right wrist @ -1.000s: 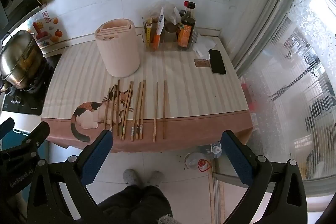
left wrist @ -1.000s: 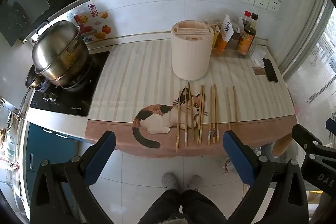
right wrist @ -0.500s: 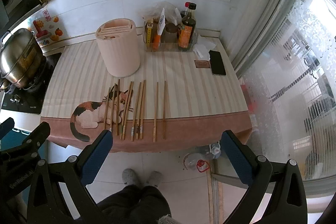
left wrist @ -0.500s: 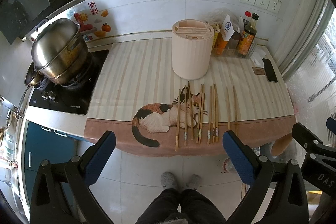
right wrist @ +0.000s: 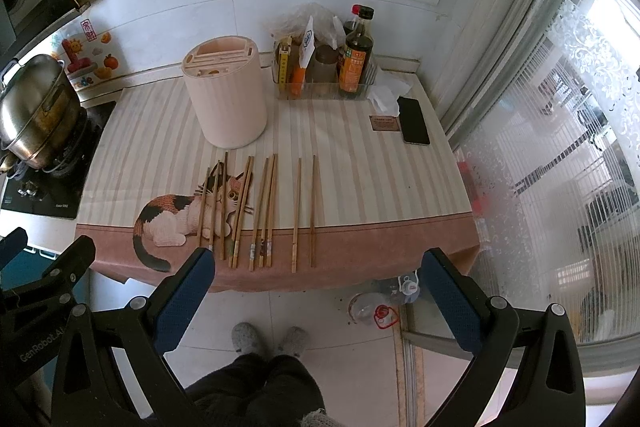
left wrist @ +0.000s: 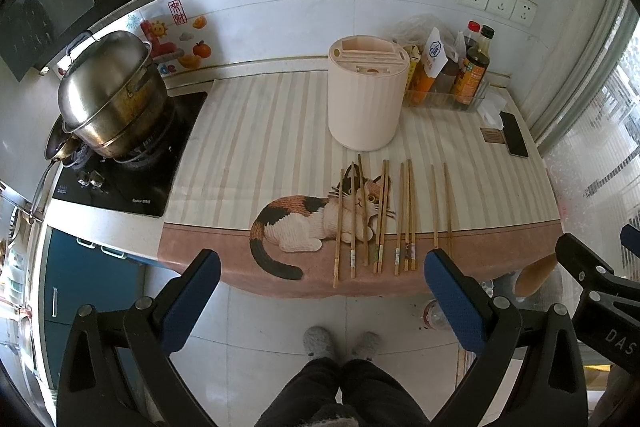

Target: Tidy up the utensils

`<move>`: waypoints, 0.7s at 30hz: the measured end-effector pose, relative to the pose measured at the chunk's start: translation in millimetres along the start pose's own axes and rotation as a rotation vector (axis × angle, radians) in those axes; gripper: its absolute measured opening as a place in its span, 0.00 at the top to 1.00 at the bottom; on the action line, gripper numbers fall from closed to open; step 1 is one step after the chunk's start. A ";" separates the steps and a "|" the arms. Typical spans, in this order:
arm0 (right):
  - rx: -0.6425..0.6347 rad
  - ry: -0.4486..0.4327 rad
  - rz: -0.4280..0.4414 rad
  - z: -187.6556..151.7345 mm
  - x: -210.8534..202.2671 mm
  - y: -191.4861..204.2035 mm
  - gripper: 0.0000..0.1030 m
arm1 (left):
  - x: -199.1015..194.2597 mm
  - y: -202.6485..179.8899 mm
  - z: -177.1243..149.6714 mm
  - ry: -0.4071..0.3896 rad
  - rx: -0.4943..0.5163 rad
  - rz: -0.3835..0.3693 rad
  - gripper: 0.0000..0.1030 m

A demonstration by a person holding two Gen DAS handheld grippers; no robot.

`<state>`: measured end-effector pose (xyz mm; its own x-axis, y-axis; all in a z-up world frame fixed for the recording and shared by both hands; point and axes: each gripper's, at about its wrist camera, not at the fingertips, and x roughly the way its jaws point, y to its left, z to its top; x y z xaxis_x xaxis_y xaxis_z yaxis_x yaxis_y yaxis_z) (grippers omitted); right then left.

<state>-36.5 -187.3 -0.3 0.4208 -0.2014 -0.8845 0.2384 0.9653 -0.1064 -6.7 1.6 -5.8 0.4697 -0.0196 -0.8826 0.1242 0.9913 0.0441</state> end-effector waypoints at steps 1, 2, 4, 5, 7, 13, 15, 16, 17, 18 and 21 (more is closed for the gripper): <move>-0.001 0.000 0.000 0.4 0.0 0.5 0.00 | 0.0 -0.3 -1.1 0.000 -0.001 0.000 0.00; -0.002 0.001 -0.001 0.7 -0.1 1.2 0.00 | 0.0 0.1 0.3 0.001 -0.001 -0.001 0.00; -0.002 0.000 -0.002 0.7 -0.1 1.3 0.00 | 0.0 0.0 0.4 0.001 0.000 0.000 0.00; -0.002 0.000 -0.002 0.8 -0.1 1.2 0.00 | 0.0 -0.1 -0.2 0.000 -0.001 0.001 0.00; -0.002 0.000 -0.002 1.1 0.2 1.7 0.00 | 0.2 0.0 0.0 0.002 -0.003 -0.001 0.00; -0.003 0.001 -0.001 1.0 0.0 1.9 0.00 | 0.4 0.5 -0.7 0.002 -0.005 -0.002 0.00; -0.004 0.001 -0.003 1.1 -0.2 2.1 0.00 | 0.5 0.7 -0.6 0.002 -0.004 -0.002 0.00; -0.002 0.001 -0.002 1.2 -0.1 2.2 0.00 | 0.5 1.0 -0.4 0.002 -0.005 -0.003 0.00; -0.003 0.001 -0.002 1.2 -0.3 2.1 0.00 | 0.5 0.8 -0.8 0.002 -0.005 -0.004 0.00; -0.003 0.001 -0.004 1.3 -0.2 2.6 0.00 | 0.5 0.9 -0.3 0.002 -0.004 -0.003 0.00; -0.002 0.001 -0.005 1.5 -0.4 2.6 0.00 | 0.4 1.2 -0.3 0.002 -0.005 -0.005 0.00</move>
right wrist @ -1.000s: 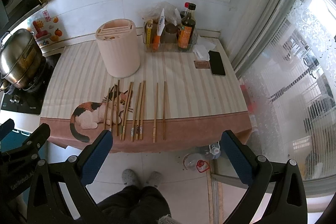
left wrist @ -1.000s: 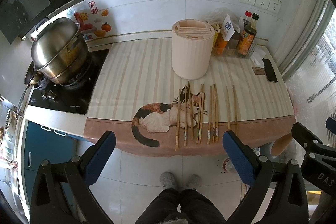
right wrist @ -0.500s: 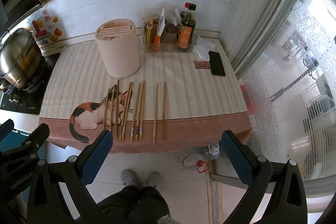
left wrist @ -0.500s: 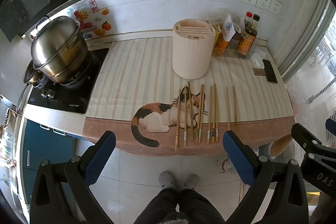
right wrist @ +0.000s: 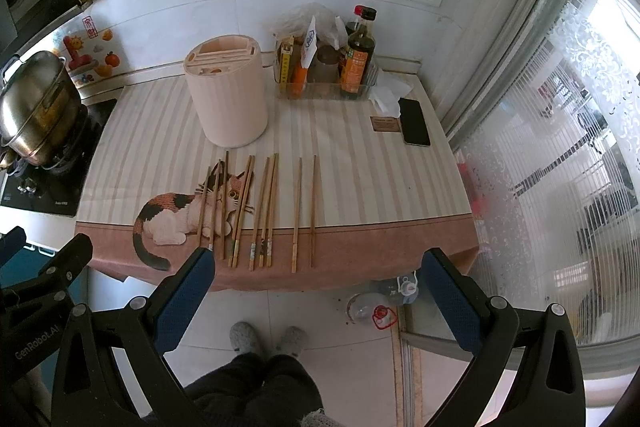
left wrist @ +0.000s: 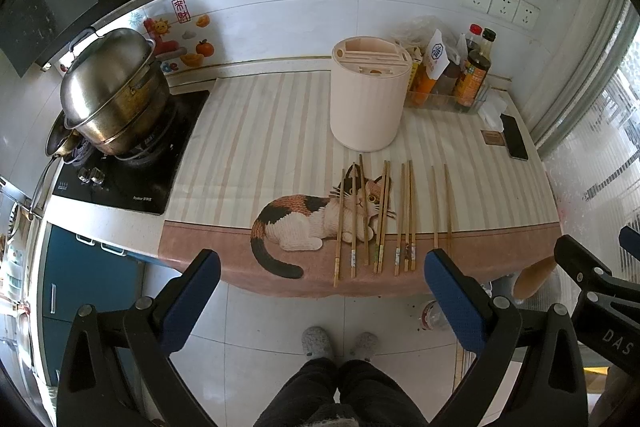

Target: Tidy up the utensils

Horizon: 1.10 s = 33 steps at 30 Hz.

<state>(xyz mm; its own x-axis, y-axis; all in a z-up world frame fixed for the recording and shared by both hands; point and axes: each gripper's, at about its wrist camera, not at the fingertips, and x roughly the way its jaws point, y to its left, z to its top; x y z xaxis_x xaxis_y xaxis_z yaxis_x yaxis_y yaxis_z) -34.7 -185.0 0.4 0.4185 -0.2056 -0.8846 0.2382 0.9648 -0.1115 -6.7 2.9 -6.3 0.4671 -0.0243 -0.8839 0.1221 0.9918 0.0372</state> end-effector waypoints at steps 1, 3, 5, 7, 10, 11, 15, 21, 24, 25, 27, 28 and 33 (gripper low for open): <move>0.000 0.000 -0.001 0.1 -0.1 -0.1 0.00 | 0.5 0.0 -0.7 0.000 0.001 0.000 0.00; 0.001 0.000 0.001 0.1 -0.4 -0.8 0.00 | -0.6 0.4 -0.7 0.000 0.001 -0.003 0.00; 0.000 0.000 -0.002 0.2 -0.4 -0.6 0.00 | -1.2 0.4 -1.1 0.000 0.001 -0.004 0.00; 0.000 0.000 -0.003 0.4 -0.6 -0.6 0.00 | -1.5 0.2 -1.1 0.000 0.000 -0.006 0.00; -0.001 -0.001 -0.003 0.5 -0.3 -1.1 0.00 | -2.6 -0.6 -0.8 0.001 -0.001 -0.007 0.00; -0.001 -0.001 -0.004 0.3 -0.3 -1.1 0.00 | -3.1 -1.4 -0.3 0.002 -0.001 -0.008 0.00; 0.003 -0.003 -0.003 1.4 -0.4 -3.5 0.00 | -3.3 -2.4 1.1 0.001 -0.001 -0.008 0.00; 0.004 -0.004 -0.004 2.2 -0.4 -4.9 0.00 | -3.0 -4.8 3.4 0.003 -0.002 -0.011 0.00; 0.004 -0.004 -0.005 2.8 0.0 -5.2 0.00 | -2.9 -5.7 5.0 0.006 -0.001 -0.014 0.00; 0.005 -0.003 -0.003 2.4 -0.2 -4.6 0.00 | -2.7 -6.3 5.7 0.006 -0.001 -0.014 0.00; 0.007 -0.004 -0.002 2.8 -0.5 -5.0 0.00 | -1.4 -6.5 7.8 0.008 -0.001 -0.018 0.00; 0.008 -0.002 -0.003 3.9 -0.3 -5.8 0.00 | -0.6 -6.0 8.7 0.009 -0.001 -0.019 0.00; 0.011 -0.001 -0.002 6.9 0.8 -7.1 0.00 | 0.3 -5.9 8.7 0.008 -0.002 -0.022 0.00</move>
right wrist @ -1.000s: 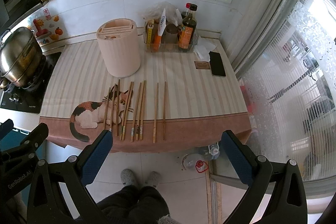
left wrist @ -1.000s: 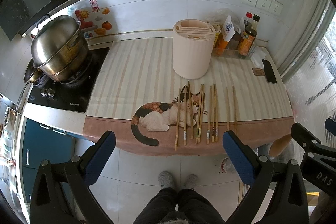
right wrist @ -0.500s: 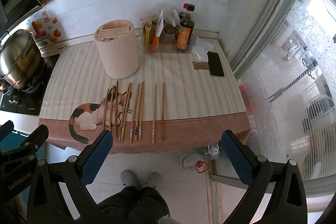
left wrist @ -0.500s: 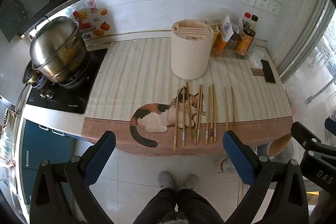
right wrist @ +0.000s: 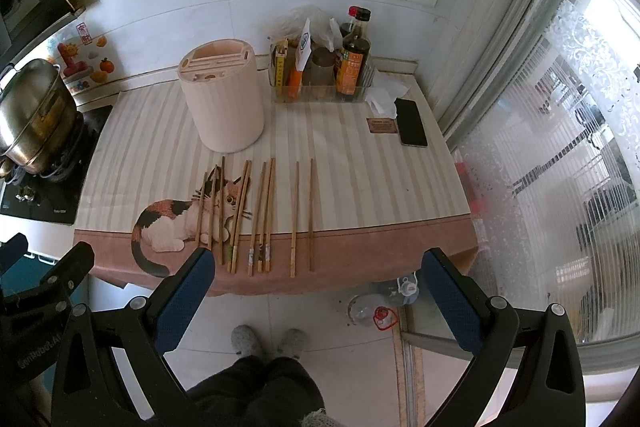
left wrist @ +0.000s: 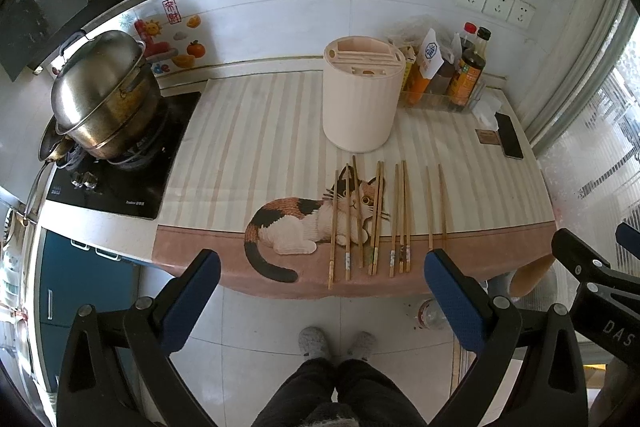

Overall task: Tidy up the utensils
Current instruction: 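Lower the left tool and grasp a wooden chopstick while the right tool grasps another chopstick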

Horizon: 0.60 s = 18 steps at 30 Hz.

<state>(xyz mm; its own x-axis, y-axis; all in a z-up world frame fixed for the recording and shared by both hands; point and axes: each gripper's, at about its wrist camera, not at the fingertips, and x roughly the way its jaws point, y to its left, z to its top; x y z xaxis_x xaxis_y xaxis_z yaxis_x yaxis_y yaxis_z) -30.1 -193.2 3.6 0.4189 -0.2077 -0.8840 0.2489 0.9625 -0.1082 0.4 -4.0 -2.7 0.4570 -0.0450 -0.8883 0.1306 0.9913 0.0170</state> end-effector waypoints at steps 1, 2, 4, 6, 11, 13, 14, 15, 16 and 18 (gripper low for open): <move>0.000 0.000 0.000 0.3 0.4 0.5 0.00 | 2.3 2.0 1.5 0.000 0.001 -0.005 0.00; 0.002 0.000 -0.001 0.8 0.5 0.7 0.00 | 4.6 2.5 3.5 -0.001 0.001 -0.008 0.00; 0.010 0.000 0.000 3.1 2.7 2.1 0.00 | 9.4 3.8 8.8 -0.026 -0.001 -0.004 0.00; 0.024 0.000 0.002 4.6 5.6 3.7 0.00 | 16.1 5.6 15.1 -0.057 0.010 0.008 0.00; 0.114 -0.048 0.038 9.1 19.4 0.7 0.00 | 51.3 22.8 38.2 -0.124 -0.002 0.055 0.00; 0.142 -0.072 0.006 10.9 31.7 -1.5 0.00 | 72.7 30.7 46.4 -0.116 -0.013 0.074 0.00; 0.152 -0.077 -0.010 13.1 38.4 -2.4 0.00 | 84.3 34.5 50.3 -0.114 -0.018 0.073 0.00; 0.166 -0.083 -0.027 15.2 47.6 -4.6 0.00 | 92.4 36.3 52.1 -0.106 -0.022 0.078 0.00; 0.180 -0.074 -0.044 16.8 58.8 -6.6 0.00 | 105.3 37.6 54.1 -0.084 -0.024 0.082 0.00; 0.204 -0.055 -0.050 19.3 81.9 -11.0 0.00 | 134.1 38.4 58.2 -0.045 -0.023 0.085 0.00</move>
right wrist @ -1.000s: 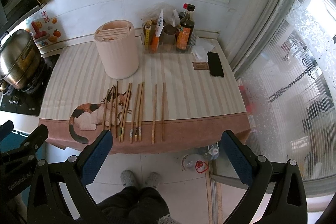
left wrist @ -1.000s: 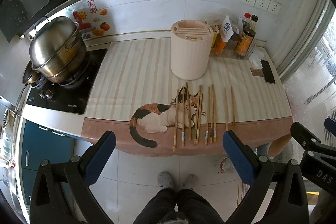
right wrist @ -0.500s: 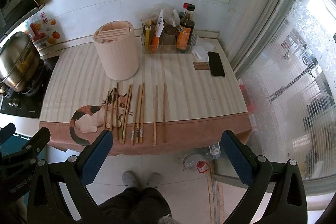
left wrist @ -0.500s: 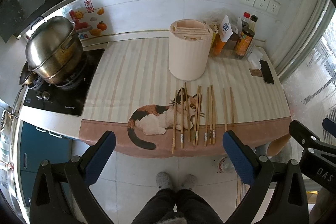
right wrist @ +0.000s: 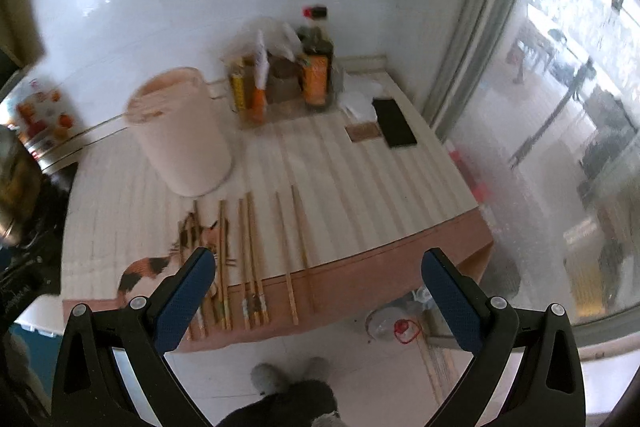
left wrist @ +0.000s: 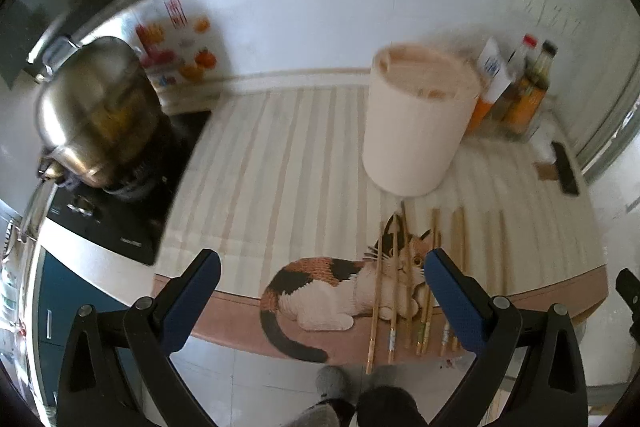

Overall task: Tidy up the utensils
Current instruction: 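Lower the left tool and grasp a wooden chopstick while the right tool grasps another chopstick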

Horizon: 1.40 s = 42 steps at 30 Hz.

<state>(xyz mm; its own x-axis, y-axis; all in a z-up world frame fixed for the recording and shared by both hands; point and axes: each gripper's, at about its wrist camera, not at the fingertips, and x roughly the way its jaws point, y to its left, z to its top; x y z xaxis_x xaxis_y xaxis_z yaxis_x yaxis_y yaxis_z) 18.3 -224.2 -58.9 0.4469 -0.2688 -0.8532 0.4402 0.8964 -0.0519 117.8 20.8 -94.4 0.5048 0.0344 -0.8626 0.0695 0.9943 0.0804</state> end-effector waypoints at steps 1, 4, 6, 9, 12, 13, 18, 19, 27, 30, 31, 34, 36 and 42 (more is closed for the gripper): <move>0.009 0.012 -0.011 1.6 14.3 -1.6 0.01 | 19.7 -3.2 0.8 0.033 0.006 0.014 0.00; 0.015 0.054 -0.028 3.5 58.8 -7.2 0.11 | 65.7 -10.5 -3.1 0.124 0.019 0.026 0.00; 0.008 0.106 -0.009 5.4 95.7 -10.3 0.22 | 99.6 -19.4 -8.8 0.196 0.032 0.010 0.01; -0.007 0.181 0.039 4.3 145.3 -12.9 0.40 | 145.6 -35.6 -18.8 0.303 0.057 0.013 0.16; -0.015 0.294 0.096 0.1 201.9 -17.4 0.49 | 181.5 -47.4 -26.8 0.407 0.047 -0.003 0.34; -0.016 0.318 0.106 -1.5 213.6 -18.9 0.49 | 191.8 -51.4 -29.0 0.433 0.042 -0.005 0.36; -0.029 0.425 0.142 -2.8 265.2 -23.4 0.49 | 226.4 -62.1 -36.6 0.508 0.061 0.028 0.37; -0.043 0.438 0.140 -2.6 274.2 -22.2 0.49 | 230.4 -62.7 -37.5 0.519 0.059 0.028 0.40; -0.164 0.512 0.136 -8.6 312.7 4.4 0.49 | 238.6 -66.1 -28.7 0.510 0.024 -0.023 0.73; -0.199 0.511 0.103 -11.9 322.5 9.6 0.56 | 240.0 -63.7 -23.7 0.507 0.028 -0.007 0.93; -0.218 0.501 0.091 -13.6 323.0 12.9 0.59 | 245.3 -60.6 -23.7 0.505 0.015 -0.008 0.93; -0.237 0.488 0.088 -19.8 321.7 16.5 0.81 | 253.6 -46.6 -19.2 0.523 -0.035 -0.023 0.95; -0.234 0.500 0.074 -25.2 321.9 14.6 0.92 | 257.5 -35.3 -16.1 0.537 -0.060 -0.047 0.95; -0.227 0.531 0.073 -44.8 313.7 4.3 0.92 | 262.4 -23.4 -11.4 0.543 -0.036 -0.062 0.94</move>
<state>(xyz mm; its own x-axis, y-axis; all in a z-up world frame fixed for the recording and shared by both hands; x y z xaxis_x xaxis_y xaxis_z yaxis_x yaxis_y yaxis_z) 125.6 -288.9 -350.0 -0.0076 -0.0424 -0.9991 0.2183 0.9749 -0.0430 238.8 7.7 -328.4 -0.0170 0.0131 -0.9998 0.0504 0.9987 0.0122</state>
